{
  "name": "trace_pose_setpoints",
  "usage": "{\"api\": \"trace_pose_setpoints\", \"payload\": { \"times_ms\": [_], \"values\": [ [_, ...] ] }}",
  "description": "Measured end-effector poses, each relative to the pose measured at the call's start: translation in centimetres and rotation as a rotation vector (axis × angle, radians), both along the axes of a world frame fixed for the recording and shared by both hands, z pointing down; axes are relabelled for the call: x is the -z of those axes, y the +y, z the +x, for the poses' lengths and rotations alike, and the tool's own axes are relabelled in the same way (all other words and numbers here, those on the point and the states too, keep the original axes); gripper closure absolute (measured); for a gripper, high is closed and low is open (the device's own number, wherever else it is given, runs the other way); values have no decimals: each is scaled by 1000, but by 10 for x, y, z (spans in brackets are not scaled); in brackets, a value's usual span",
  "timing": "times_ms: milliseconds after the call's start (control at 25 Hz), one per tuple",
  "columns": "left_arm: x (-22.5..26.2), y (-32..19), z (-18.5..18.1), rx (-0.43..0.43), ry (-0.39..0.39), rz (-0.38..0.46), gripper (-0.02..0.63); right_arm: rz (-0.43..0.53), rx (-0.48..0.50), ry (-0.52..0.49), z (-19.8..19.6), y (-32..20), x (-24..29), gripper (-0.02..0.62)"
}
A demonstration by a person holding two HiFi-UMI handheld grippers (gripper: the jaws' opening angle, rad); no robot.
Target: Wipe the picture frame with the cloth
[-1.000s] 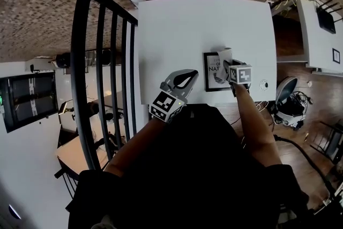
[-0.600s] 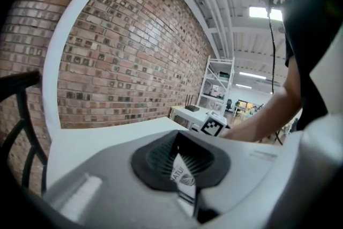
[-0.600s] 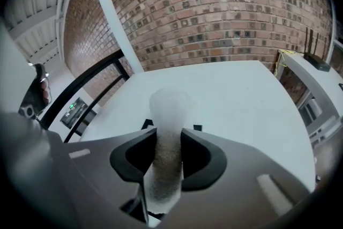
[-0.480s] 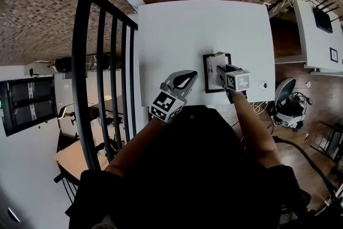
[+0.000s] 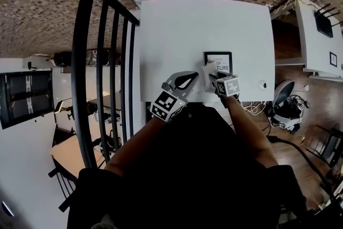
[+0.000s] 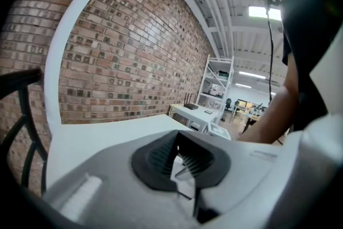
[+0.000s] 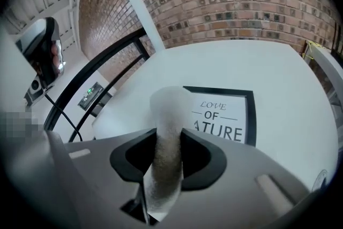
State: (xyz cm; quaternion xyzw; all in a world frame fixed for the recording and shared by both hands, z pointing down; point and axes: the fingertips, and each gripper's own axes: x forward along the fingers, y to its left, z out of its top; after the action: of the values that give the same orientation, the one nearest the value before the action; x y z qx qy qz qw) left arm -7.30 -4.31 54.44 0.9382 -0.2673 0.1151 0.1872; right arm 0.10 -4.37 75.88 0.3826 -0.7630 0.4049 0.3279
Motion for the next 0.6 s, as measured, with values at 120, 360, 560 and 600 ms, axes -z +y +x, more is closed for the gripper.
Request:
{"api": "trace_pose_setpoints", "payload": {
  "times_ms": [120, 360, 560, 600],
  "values": [
    [-1, 4, -2, -2, -1, 5, 604, -1, -26, 36, 20, 0, -8, 476],
    [-6, 10, -3, -5, -17, 7, 604, -2, -75, 128, 67, 0, -13, 476],
    [-1, 14, 1, -21, -3, 6, 604, -29, -144, 155, 101, 9, -20, 476],
    [-2, 14, 2, -24, -2, 8, 604, -31, -157, 158, 106, 10, -21, 476]
  ]
}}
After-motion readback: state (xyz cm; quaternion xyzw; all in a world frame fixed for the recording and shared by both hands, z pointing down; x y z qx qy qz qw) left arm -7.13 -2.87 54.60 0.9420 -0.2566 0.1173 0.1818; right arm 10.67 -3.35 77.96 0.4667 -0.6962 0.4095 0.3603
